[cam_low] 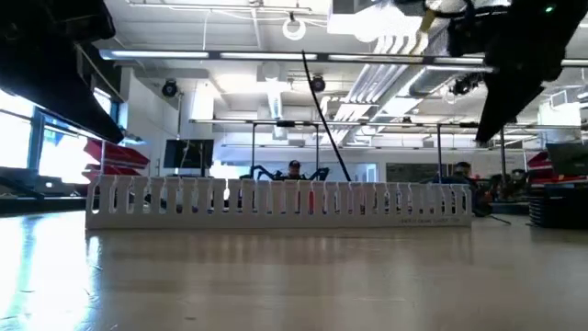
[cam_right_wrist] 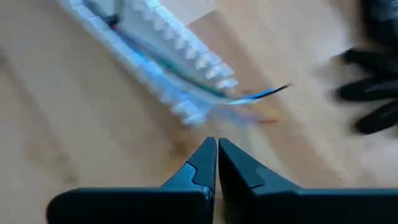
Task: Ziptie cables
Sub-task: Put the black cables zip-tied cables into the white cable duct
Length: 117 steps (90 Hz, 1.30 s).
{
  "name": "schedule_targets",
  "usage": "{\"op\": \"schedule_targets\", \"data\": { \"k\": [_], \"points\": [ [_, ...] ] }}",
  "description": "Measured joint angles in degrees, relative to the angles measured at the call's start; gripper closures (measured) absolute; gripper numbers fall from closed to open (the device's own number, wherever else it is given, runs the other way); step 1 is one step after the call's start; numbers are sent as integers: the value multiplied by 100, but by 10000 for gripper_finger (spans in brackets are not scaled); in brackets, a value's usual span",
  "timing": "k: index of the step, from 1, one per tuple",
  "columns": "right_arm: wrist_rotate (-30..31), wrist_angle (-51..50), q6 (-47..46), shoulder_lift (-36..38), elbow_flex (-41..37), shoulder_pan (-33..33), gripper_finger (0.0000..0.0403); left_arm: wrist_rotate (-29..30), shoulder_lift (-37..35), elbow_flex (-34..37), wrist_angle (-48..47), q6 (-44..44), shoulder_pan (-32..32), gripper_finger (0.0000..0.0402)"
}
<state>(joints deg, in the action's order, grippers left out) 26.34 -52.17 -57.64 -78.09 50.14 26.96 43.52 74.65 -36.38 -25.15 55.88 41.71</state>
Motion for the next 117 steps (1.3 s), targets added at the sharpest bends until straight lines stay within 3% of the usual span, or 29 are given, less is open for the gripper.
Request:
{"op": "schedule_targets", "data": {
  "k": [21,39,68,117],
  "points": [
    [-22,1791,-71,-229,-985,410,355,54,0,0,87,-68,0,282],
    [706,1607,-484,-148,-1158,207,324,54,0,-2,151,-96,2,282],
    [757,1700,166,-137,-1158,-492,324,207,0,-2,151,-154,-7,282],
    [47,1437,378,-137,-1160,-1738,325,207,0,-2,251,-157,-7,282]
  ]
}}
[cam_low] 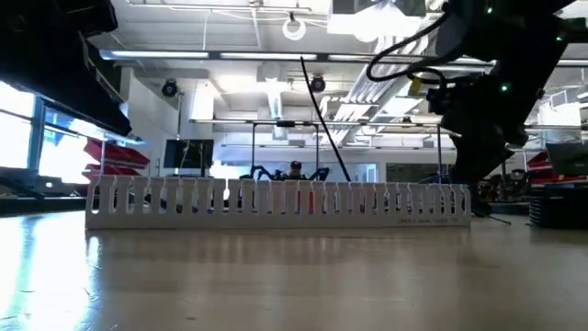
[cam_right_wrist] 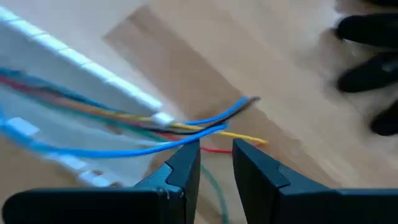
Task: Ziptie cables
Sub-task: Put the black cables zip-tied cables into the white cable duct
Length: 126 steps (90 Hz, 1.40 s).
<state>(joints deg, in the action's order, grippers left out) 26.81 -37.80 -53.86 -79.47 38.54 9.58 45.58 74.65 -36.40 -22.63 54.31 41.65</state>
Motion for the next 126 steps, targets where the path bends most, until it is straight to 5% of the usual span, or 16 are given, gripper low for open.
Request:
{"op": "schedule_targets", "data": {
  "k": [16,44,68,90,107,126],
  "points": [
    [-118,-40,304,-1,0,-392,325,0,0,0,0,-32,0,282],
    [-801,-1348,2547,317,596,-495,325,1,0,0,-3,-51,0,282],
    [-1294,-483,5115,233,737,-134,325,23,14,0,7,-46,0,282],
    [-1390,-226,5525,-249,737,-172,327,1,196,0,20,-42,0,282],
    [-1609,-125,5542,-277,737,-187,392,0,306,0,35,54,0,282],
    [-1731,-315,5388,-277,737,-306,401,-2,354,0,71,59,0,282]
  ]
}}
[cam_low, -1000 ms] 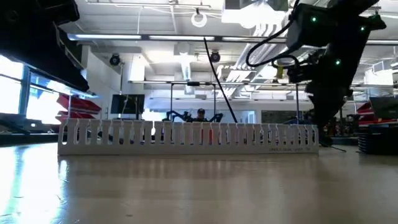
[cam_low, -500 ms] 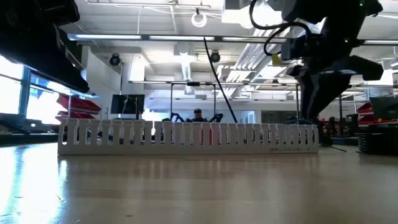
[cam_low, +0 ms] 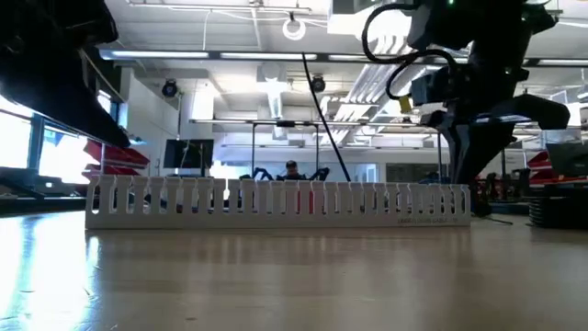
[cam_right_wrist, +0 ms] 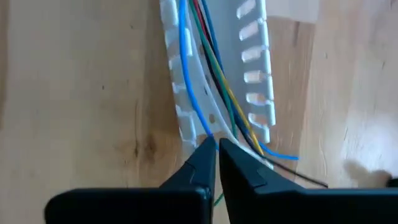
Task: Ziptie cables
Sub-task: Put the black cables zip-tied cables into the white cable duct
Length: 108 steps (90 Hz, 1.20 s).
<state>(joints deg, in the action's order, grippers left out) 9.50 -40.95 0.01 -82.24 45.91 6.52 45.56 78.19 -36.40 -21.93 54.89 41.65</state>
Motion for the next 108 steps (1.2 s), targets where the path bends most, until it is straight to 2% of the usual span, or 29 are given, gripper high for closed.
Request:
{"op": "schedule_targets", "data": {
  "k": [14,32,56,66,72,80,92,100,108],
  "points": [
    [-267,150,-51,2,-237,-133,403,0,3,0,71,-2,0,282],
    [-249,368,-422,2,-533,-168,403,-33,3,0,91,-2,0,282],
    [-205,-773,-498,13,26,-117,400,-46,3,0,88,-2,1,282],
    [-195,-779,-280,15,244,-7,377,-46,3,0,89,-2,2,282],
    [20,-702,-112,15,293,81,354,-46,3,0,89,-2,2,282],
    [413,-541,159,16,287,188,323,-46,3,0,87,-3,1,282],
    [502,-121,504,7,62,209,296,-44,4,0,85,-4,2,282],
    [535,75,498,4,-68,171,299,-45,5,0,85,-4,0,282],
    [612,185,377,2,-120,172,325,-46,5,0,86,-4,2,282]
  ]
}}
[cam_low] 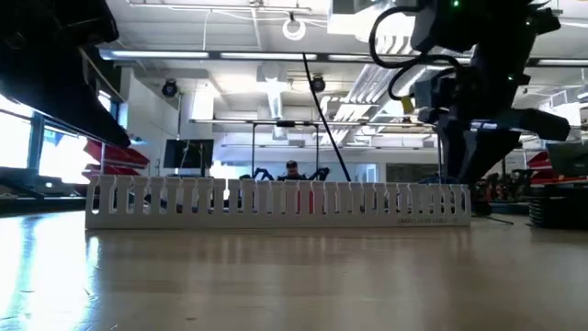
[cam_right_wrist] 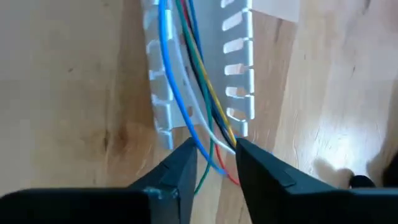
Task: Ziptie cables
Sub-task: Put the black cables zip-tied cables into the white cable duct
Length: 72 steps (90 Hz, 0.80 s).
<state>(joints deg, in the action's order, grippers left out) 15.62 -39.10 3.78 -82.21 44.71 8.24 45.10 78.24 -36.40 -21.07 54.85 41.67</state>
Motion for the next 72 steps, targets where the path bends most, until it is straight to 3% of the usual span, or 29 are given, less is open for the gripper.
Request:
{"op": "schedule_targets", "data": {
  "k": [12,25,57,72],
  "points": [
    [20,-27,-135,2,0,1,388,0,0,0,-1,0,0,282],
    [26,-328,-526,2,0,-88,401,2,0,0,-1,0,0,282],
    [-522,49,-1221,-2,-475,-246,400,4,0,0,6,0,0,282],
    [-524,233,-1112,-2,-284,-164,352,35,0,0,30,-55,-1,282]
  ]
}}
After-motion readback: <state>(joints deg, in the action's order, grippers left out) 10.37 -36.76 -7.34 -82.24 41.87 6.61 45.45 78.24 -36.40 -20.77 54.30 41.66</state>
